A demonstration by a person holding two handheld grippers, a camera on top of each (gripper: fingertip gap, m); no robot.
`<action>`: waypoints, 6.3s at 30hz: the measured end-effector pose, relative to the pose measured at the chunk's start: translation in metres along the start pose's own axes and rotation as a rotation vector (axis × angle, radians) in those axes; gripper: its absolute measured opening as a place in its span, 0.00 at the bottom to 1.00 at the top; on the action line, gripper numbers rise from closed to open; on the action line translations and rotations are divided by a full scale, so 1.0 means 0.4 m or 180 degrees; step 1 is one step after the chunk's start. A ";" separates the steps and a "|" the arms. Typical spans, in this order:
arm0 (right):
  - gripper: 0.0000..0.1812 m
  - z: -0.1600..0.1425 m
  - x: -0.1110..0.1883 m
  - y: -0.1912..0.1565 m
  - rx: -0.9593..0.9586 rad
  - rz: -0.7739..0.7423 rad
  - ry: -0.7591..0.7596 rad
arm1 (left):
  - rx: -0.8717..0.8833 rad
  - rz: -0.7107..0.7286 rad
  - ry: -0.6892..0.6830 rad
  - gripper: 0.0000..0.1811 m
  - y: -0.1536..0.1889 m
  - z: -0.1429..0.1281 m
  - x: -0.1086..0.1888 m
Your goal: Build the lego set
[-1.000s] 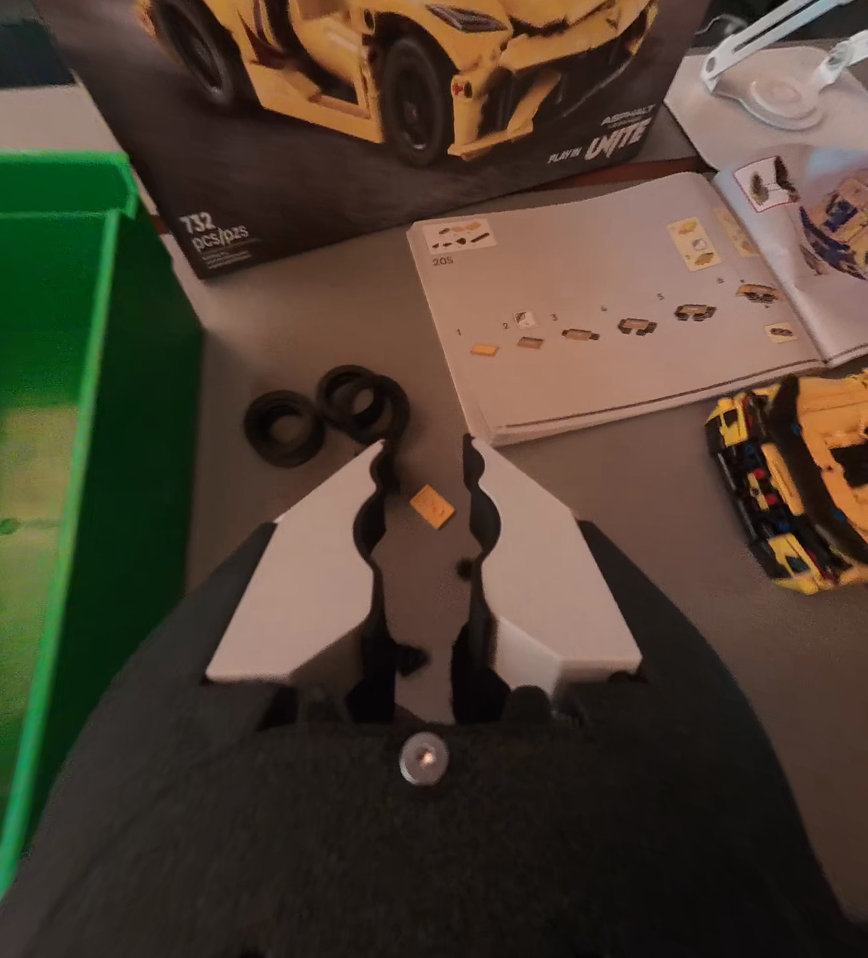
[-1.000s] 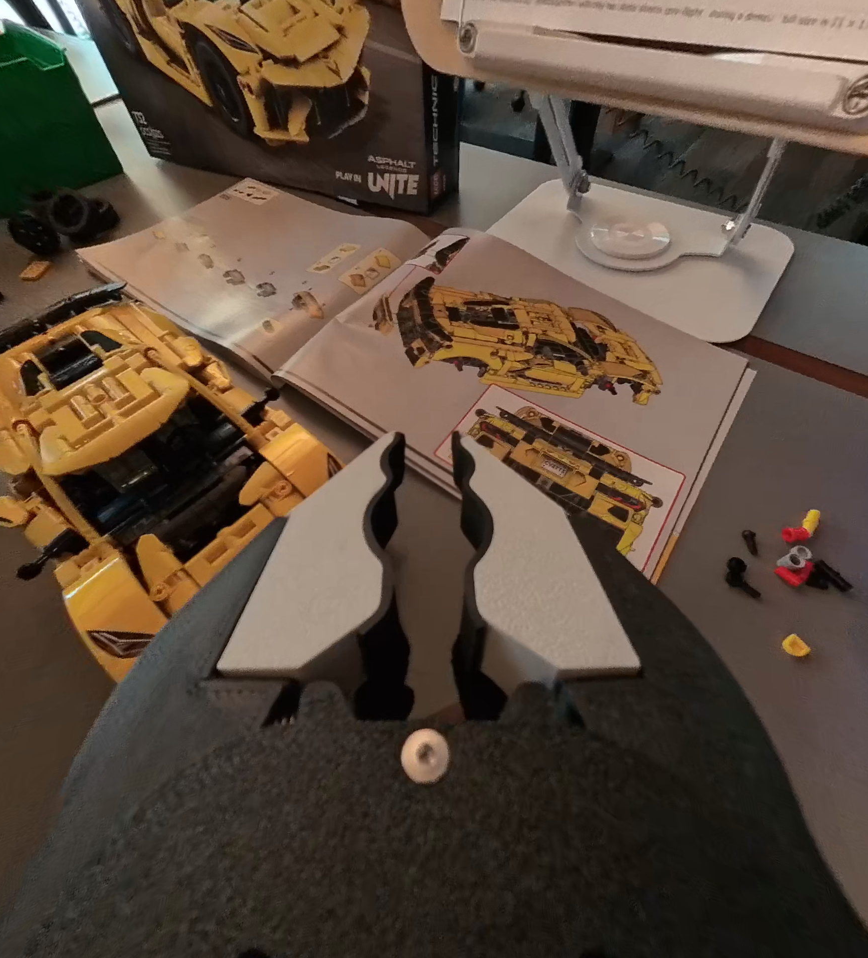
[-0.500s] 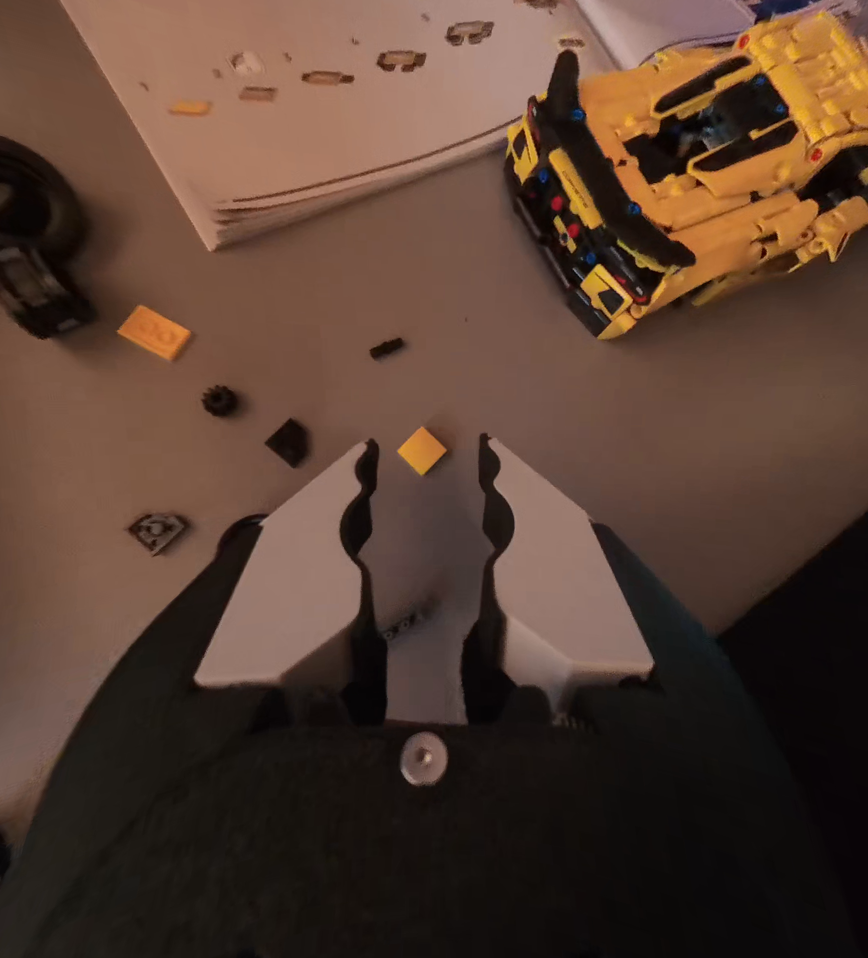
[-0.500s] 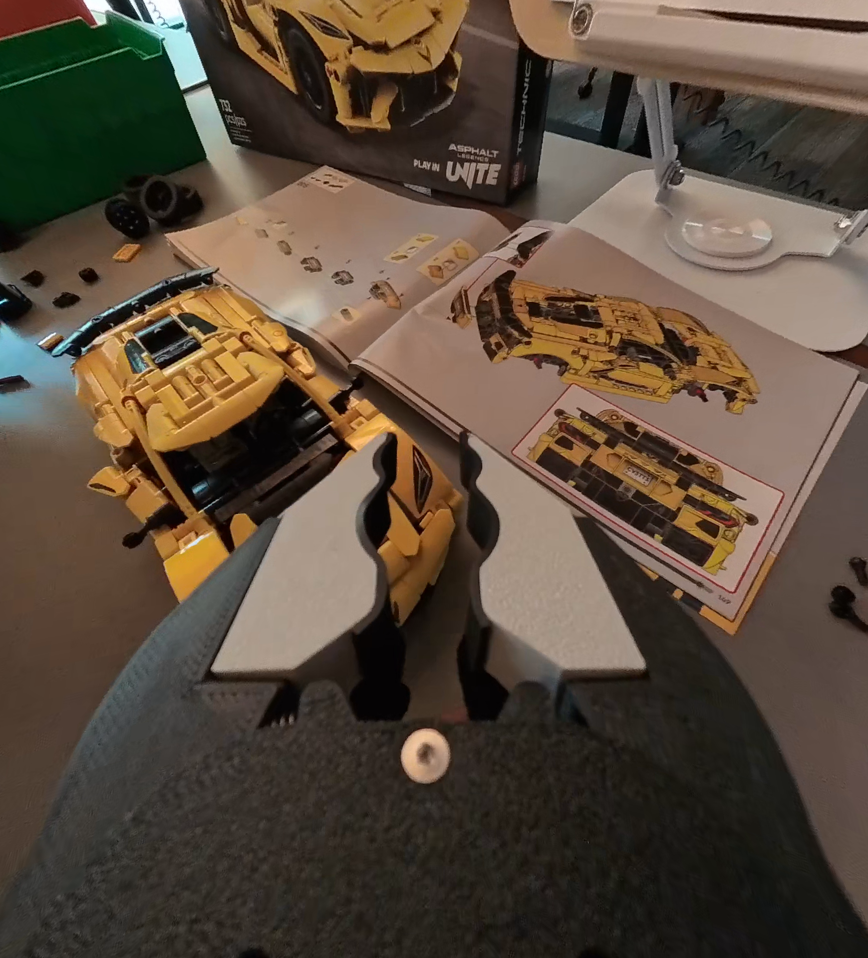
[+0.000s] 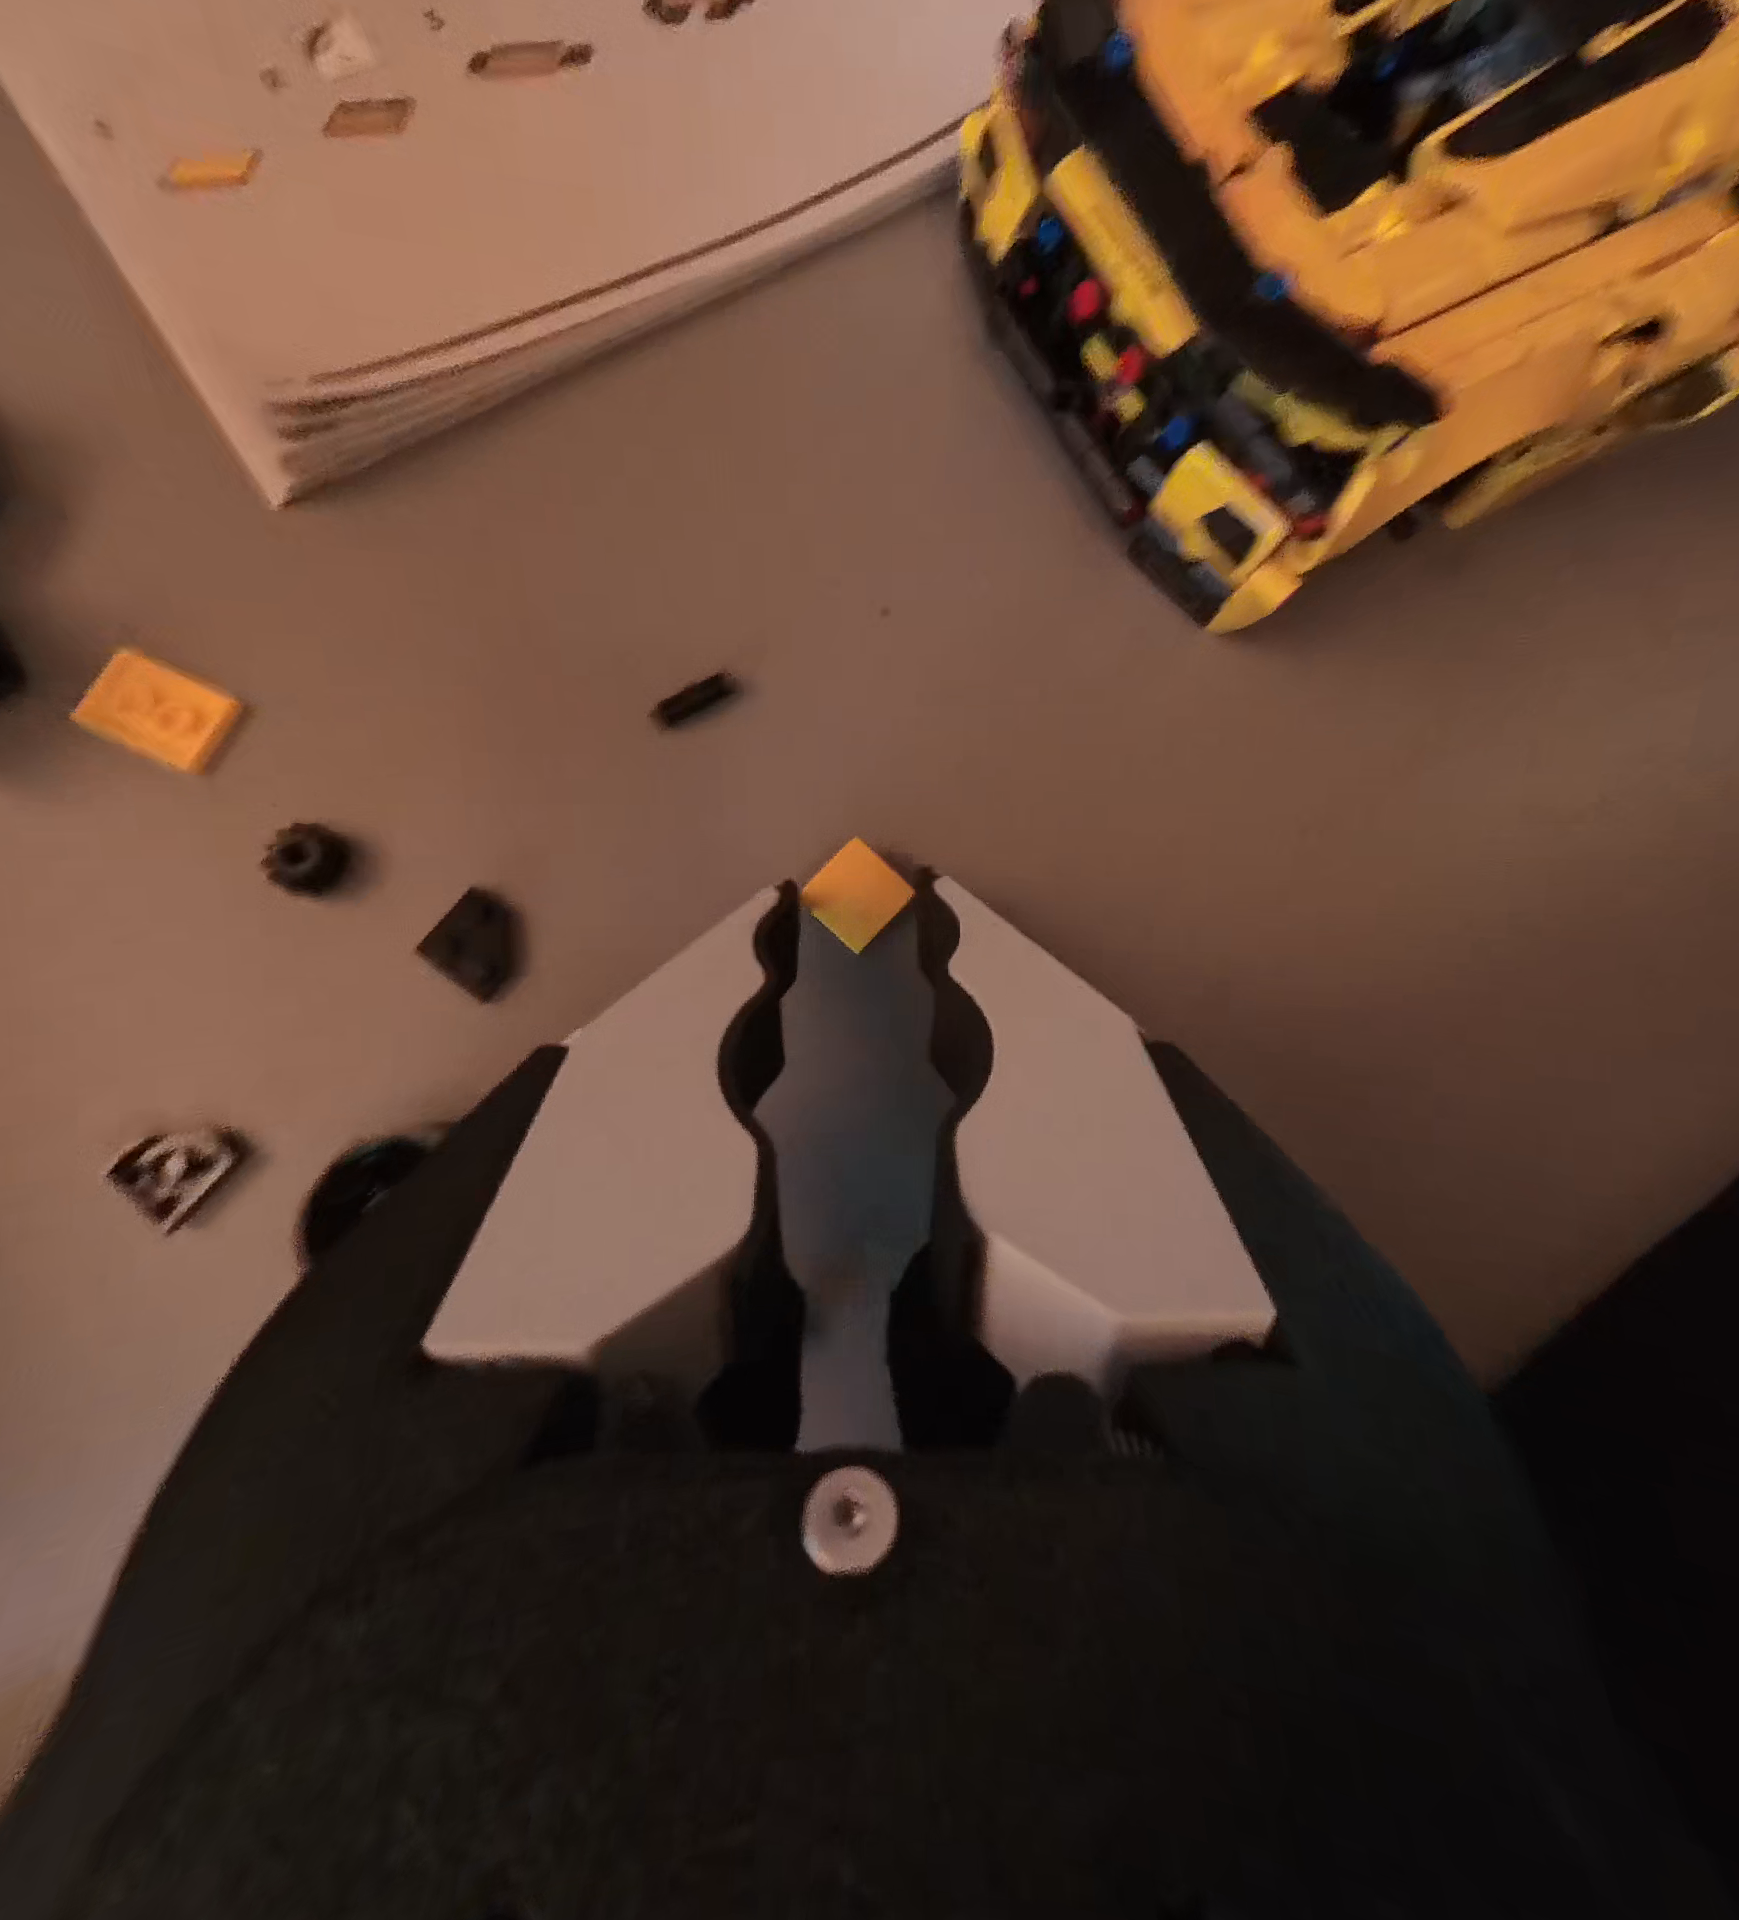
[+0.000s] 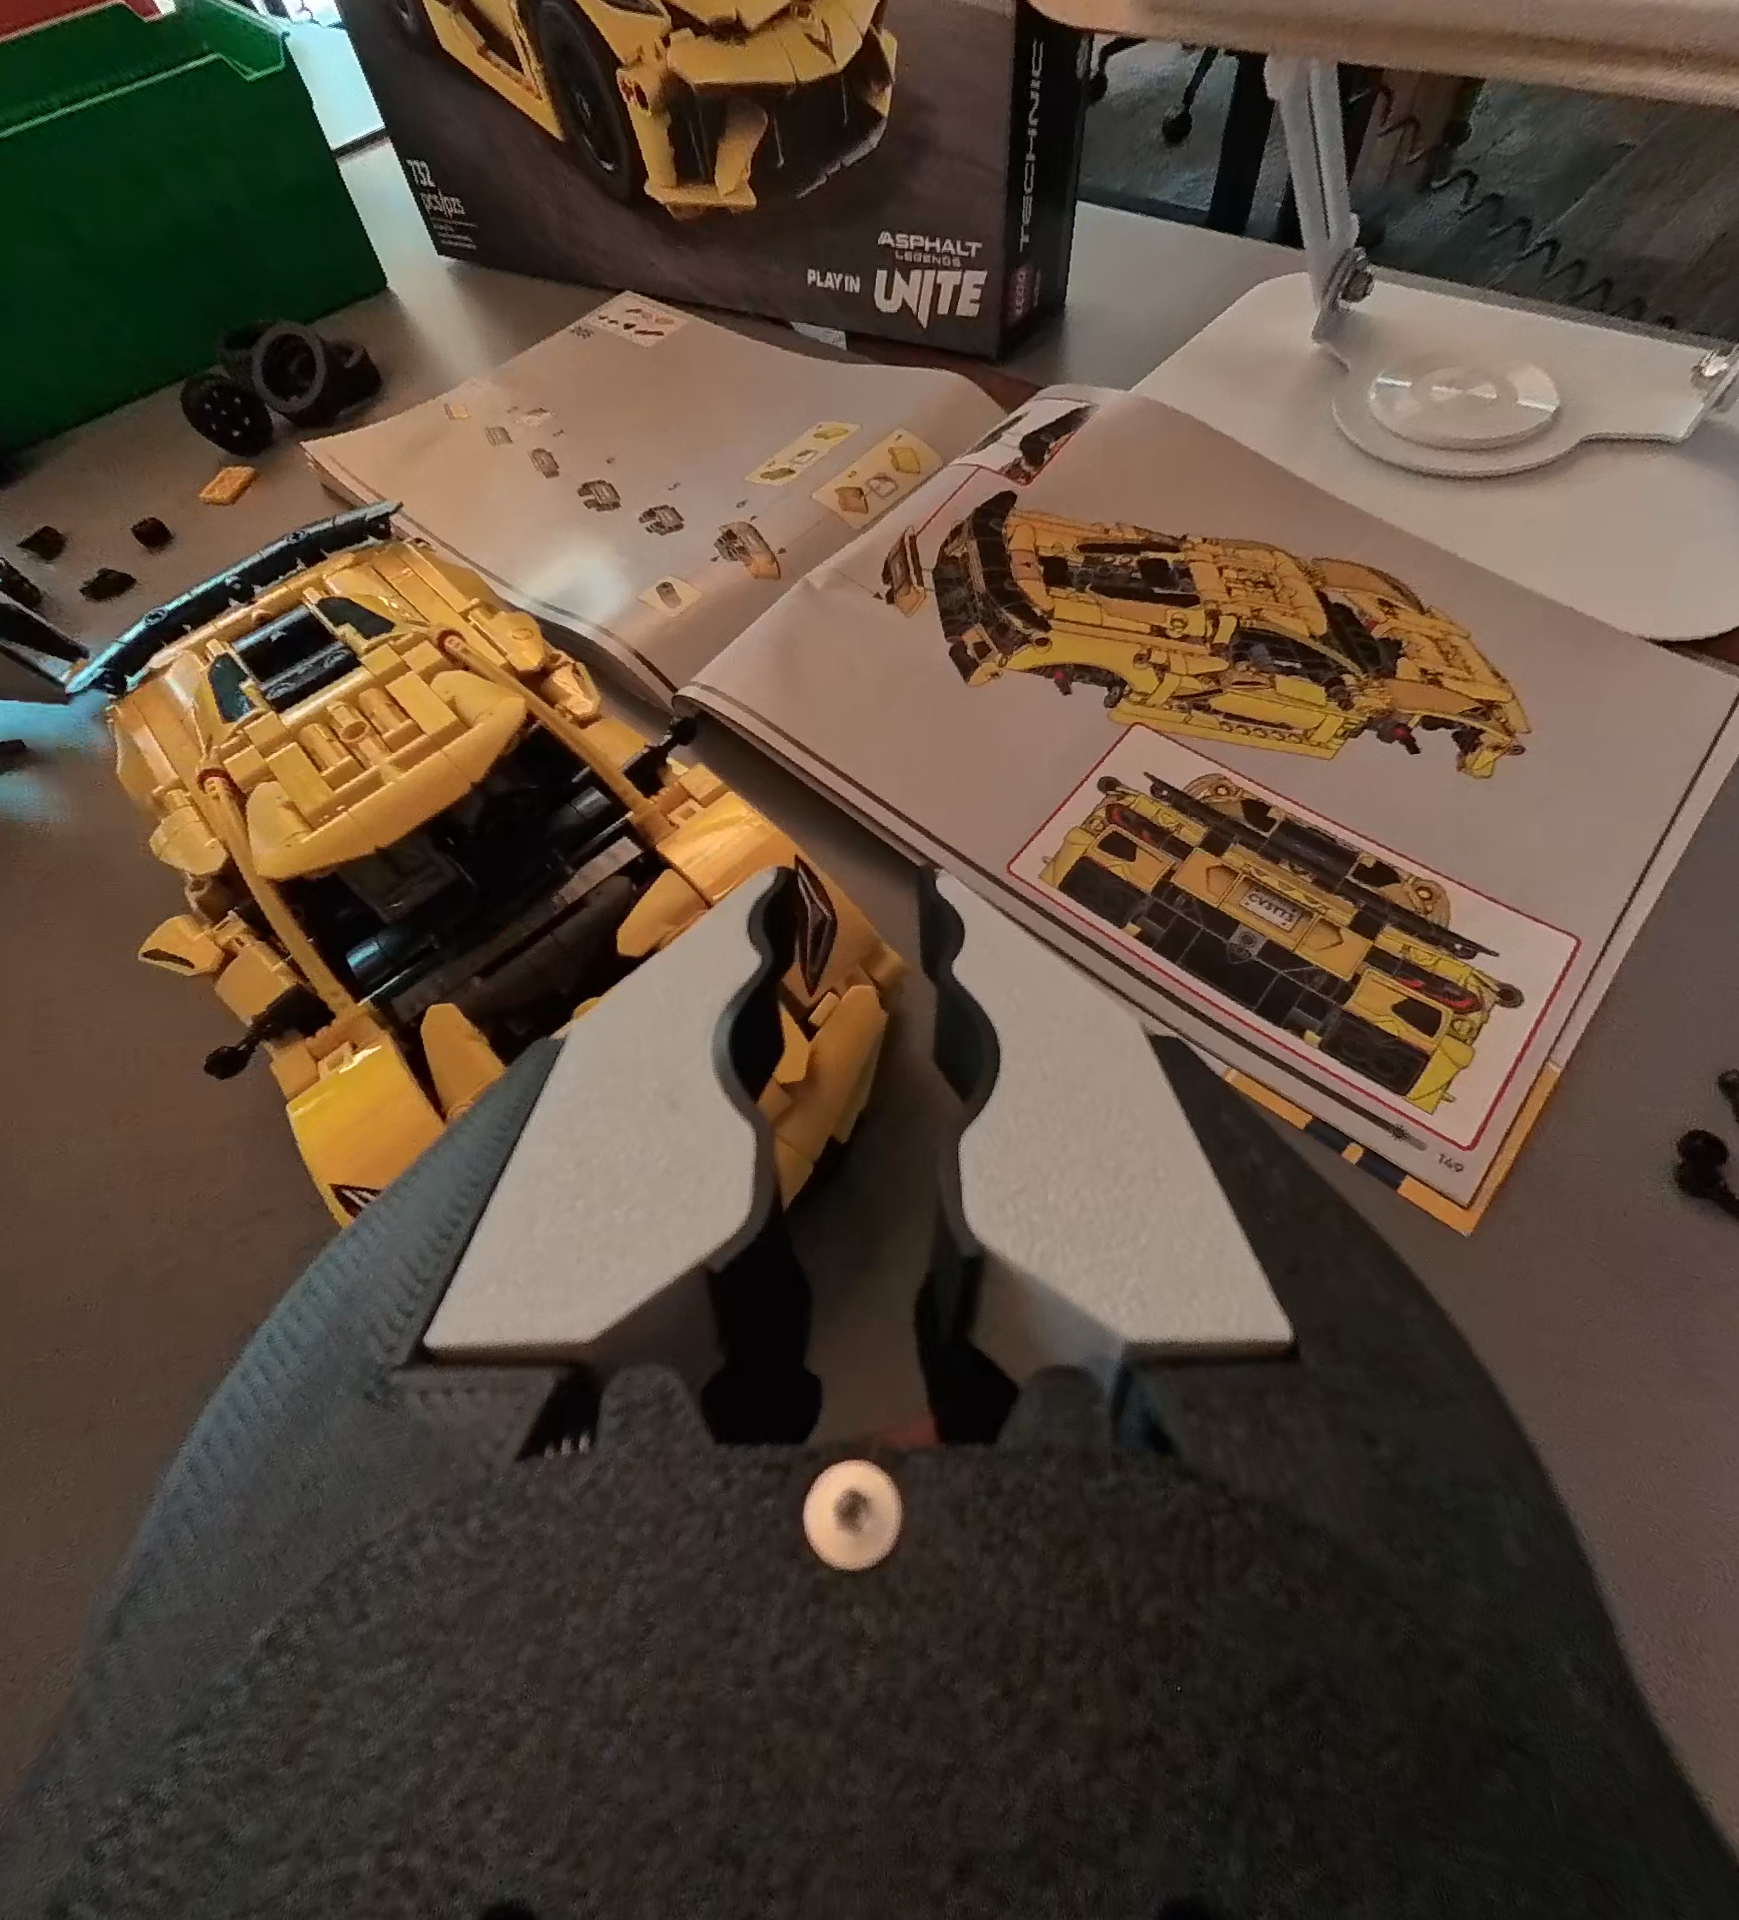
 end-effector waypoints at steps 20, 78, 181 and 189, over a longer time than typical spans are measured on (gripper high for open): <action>0.13 0.001 0.002 -0.006 -0.0003 0.0060 0.0023 | 0.0061 -0.0265 0.0435 0.24 0.140 0.027 0.063; 0.12 -0.006 -0.006 -0.013 -0.0130 0.0203 0.0028 | 0.1780 0.1119 -0.0031 0.25 -0.326 0.092 -0.037; 0.12 0.006 -0.006 -0.048 -0.0176 0.0422 0.0075 | -0.1255 -0.1213 -0.0167 0.21 0.511 0.062 -0.093; 0.13 0.003 -0.007 -0.044 -0.0188 0.0423 0.0063 | -0.1498 -0.1023 -0.0236 0.21 0.528 0.055 -0.165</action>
Point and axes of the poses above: each gripper's, where its closed fingertips meet, x back along the fingers, z out of its top, y = z × x across the jaws, the point moved 2 cm from there along x, back along the fingers, and after that the axes turned 3 degrees about x, right-handed, at the moved point
